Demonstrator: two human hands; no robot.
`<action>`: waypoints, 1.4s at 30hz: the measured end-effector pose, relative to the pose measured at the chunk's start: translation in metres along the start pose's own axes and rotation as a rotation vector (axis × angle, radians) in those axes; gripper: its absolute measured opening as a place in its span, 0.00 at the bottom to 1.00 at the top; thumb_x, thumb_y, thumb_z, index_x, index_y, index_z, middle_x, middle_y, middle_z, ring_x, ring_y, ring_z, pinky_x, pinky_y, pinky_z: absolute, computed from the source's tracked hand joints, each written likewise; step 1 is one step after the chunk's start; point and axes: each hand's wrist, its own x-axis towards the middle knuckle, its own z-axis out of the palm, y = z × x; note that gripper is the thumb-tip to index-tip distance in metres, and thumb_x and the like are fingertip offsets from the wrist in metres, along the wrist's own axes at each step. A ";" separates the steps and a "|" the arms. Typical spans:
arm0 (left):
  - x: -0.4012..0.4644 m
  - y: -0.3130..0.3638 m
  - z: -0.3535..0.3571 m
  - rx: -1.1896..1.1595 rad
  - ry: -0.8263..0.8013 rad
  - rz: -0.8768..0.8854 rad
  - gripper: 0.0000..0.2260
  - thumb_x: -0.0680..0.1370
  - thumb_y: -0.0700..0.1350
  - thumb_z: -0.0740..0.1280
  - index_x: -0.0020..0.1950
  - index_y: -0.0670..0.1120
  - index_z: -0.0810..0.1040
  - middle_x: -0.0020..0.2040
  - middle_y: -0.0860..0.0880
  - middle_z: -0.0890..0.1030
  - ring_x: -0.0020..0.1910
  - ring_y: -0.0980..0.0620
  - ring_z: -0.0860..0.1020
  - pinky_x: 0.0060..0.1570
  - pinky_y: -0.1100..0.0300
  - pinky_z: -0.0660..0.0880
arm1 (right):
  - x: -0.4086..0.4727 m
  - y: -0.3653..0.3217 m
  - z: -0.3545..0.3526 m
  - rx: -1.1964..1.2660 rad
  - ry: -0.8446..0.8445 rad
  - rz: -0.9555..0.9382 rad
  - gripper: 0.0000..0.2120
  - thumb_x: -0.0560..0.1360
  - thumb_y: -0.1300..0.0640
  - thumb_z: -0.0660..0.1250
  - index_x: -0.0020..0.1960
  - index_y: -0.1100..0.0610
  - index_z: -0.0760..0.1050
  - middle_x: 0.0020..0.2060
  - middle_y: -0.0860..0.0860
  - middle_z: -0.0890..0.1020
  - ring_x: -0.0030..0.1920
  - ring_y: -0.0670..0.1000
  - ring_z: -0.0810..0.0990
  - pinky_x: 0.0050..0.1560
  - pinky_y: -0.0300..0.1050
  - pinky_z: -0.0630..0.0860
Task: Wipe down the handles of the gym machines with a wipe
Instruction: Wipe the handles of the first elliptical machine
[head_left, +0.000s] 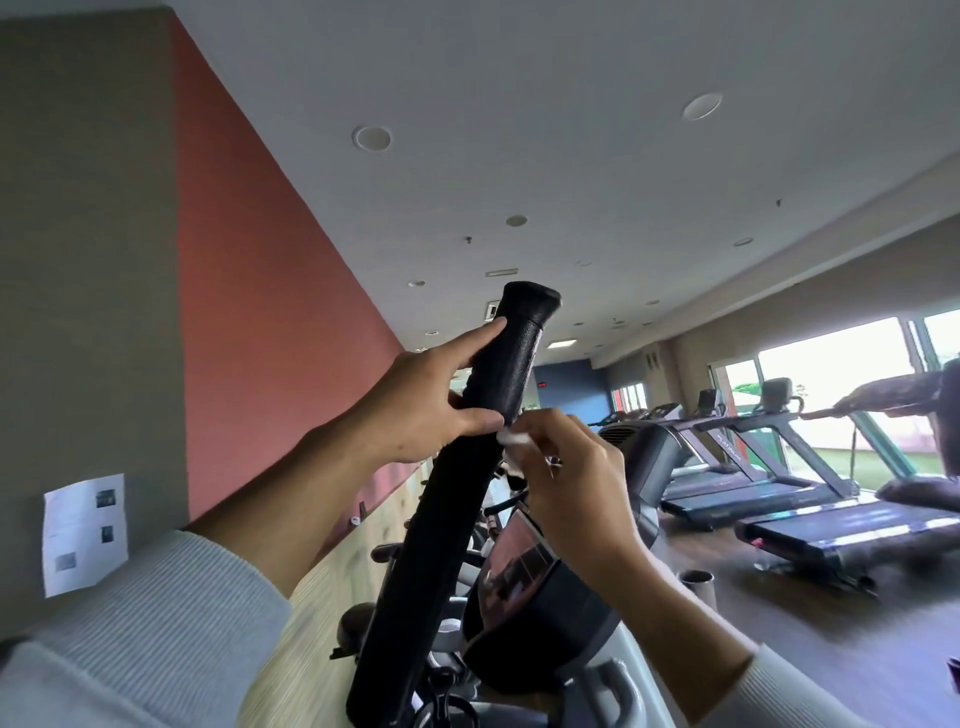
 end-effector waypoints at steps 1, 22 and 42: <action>0.000 0.000 0.000 0.000 -0.001 -0.002 0.42 0.70 0.46 0.77 0.74 0.70 0.57 0.73 0.51 0.71 0.54 0.55 0.83 0.66 0.53 0.74 | 0.001 0.001 -0.003 -0.012 -0.019 -0.002 0.07 0.74 0.62 0.70 0.44 0.50 0.78 0.37 0.45 0.81 0.38 0.44 0.79 0.41 0.38 0.74; -0.005 -0.007 -0.001 -0.094 -0.059 0.011 0.41 0.71 0.40 0.76 0.72 0.70 0.59 0.71 0.51 0.73 0.56 0.53 0.82 0.64 0.50 0.76 | -0.042 0.006 0.005 0.004 -0.126 0.017 0.08 0.74 0.61 0.71 0.43 0.48 0.79 0.38 0.43 0.81 0.39 0.39 0.79 0.39 0.31 0.74; -0.033 -0.034 0.002 -0.117 -0.176 0.012 0.46 0.68 0.43 0.79 0.70 0.78 0.55 0.72 0.53 0.71 0.50 0.52 0.84 0.61 0.49 0.78 | -0.012 -0.013 0.010 -0.108 0.055 -0.150 0.10 0.73 0.66 0.71 0.50 0.54 0.83 0.39 0.50 0.80 0.35 0.45 0.78 0.38 0.37 0.74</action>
